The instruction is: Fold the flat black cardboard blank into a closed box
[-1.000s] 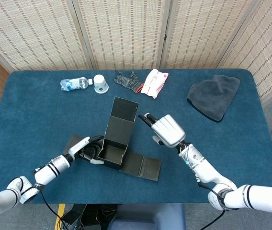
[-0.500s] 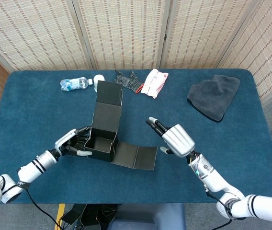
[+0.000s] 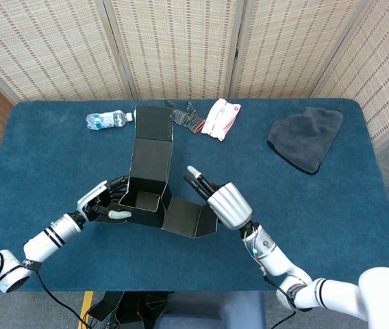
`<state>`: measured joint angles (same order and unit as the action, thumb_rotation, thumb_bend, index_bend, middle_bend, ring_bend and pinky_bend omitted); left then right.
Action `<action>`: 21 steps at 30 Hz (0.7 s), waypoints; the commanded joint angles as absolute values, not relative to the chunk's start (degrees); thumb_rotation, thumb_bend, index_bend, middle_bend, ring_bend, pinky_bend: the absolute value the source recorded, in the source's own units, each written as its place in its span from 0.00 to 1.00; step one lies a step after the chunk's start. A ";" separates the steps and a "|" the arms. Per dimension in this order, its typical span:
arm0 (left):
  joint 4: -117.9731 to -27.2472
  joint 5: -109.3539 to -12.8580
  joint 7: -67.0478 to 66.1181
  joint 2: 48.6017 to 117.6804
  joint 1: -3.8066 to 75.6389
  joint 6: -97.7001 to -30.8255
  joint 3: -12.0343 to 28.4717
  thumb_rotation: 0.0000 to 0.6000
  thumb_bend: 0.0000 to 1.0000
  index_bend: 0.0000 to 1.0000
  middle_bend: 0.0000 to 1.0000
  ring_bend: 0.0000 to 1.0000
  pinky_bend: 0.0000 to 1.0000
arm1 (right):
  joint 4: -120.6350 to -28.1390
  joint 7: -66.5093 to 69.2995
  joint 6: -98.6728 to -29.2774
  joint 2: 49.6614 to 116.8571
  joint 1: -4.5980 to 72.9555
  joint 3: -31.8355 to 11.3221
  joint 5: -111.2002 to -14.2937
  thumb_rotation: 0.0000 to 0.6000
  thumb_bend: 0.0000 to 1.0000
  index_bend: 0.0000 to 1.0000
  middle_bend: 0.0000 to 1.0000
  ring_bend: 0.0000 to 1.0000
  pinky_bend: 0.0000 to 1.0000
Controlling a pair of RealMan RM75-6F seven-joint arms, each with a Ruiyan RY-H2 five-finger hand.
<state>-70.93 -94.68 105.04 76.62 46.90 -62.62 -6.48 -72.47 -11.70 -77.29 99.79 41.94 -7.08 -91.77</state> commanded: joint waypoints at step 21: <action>-72.00 -95.57 101.61 76.76 47.32 -60.78 -6.52 1.00 0.07 0.21 0.26 0.50 0.66 | -67.70 -8.75 -82.02 104.50 44.65 -11.56 -95.84 1.00 0.00 0.00 0.00 0.64 0.94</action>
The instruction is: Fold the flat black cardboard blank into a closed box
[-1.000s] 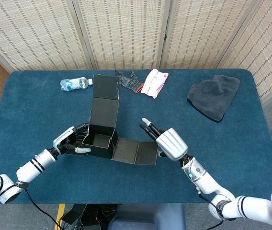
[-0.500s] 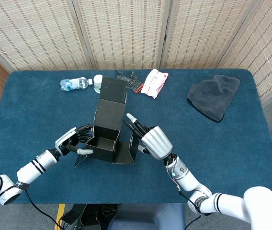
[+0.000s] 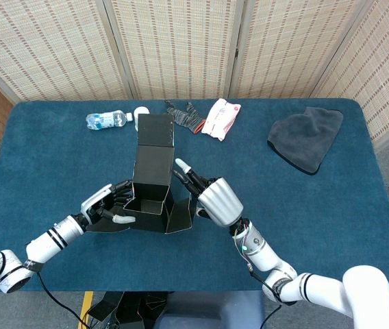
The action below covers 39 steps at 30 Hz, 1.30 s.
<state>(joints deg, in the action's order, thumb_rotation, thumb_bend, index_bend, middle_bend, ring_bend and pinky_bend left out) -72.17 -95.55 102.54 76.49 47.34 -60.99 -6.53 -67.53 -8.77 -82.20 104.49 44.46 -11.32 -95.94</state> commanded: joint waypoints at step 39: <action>-59.48 -94.83 73.59 93.34 45.40 -60.41 -4.85 1.00 0.07 0.18 0.26 0.49 0.66 | -50.74 -0.87 -79.79 108.81 48.50 -2.89 -103.50 1.00 0.00 0.21 0.24 0.72 0.96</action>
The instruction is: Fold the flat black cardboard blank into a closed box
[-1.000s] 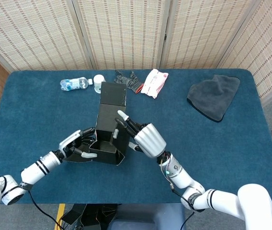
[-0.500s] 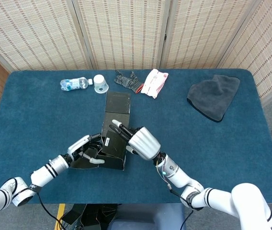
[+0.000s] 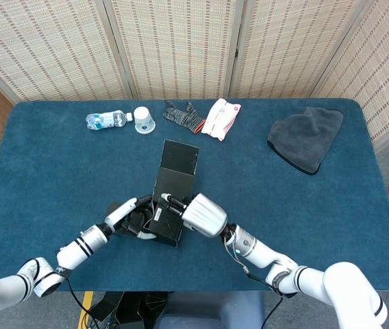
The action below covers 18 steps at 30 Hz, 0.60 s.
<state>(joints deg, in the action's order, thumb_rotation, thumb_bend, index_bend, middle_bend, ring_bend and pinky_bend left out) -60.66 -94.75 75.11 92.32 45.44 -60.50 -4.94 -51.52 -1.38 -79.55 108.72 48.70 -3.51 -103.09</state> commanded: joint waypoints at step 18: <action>-55.23 -93.73 66.06 97.08 45.09 -58.97 -4.39 1.00 0.07 0.18 0.26 0.49 0.65 | -46.42 1.47 -77.26 109.09 49.35 0.69 -105.00 1.00 0.03 0.27 0.29 0.74 0.96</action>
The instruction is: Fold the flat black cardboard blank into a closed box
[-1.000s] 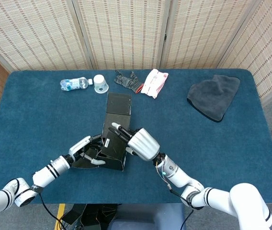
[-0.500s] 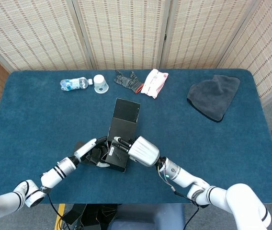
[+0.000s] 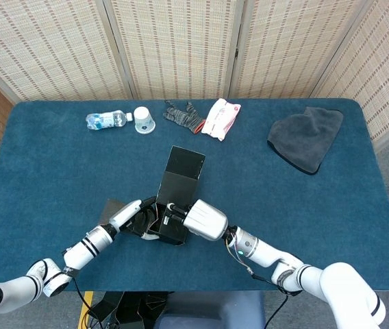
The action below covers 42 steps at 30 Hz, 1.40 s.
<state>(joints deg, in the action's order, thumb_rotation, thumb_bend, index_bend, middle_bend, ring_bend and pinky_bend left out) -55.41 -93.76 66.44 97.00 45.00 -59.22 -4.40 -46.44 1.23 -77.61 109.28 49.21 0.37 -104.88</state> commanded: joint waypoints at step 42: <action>-55.12 -93.90 65.06 96.81 46.08 -57.08 -5.00 1.00 0.07 0.09 0.17 0.47 0.65 | -52.30 0.99 -69.37 104.31 51.84 3.00 -104.60 1.00 0.15 0.31 0.35 0.74 0.96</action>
<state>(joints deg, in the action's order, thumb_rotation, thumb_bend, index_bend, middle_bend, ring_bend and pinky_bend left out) -55.12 -93.92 65.02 96.81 46.08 -57.10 -4.99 -52.15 1.07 -69.56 104.41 51.75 2.98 -104.64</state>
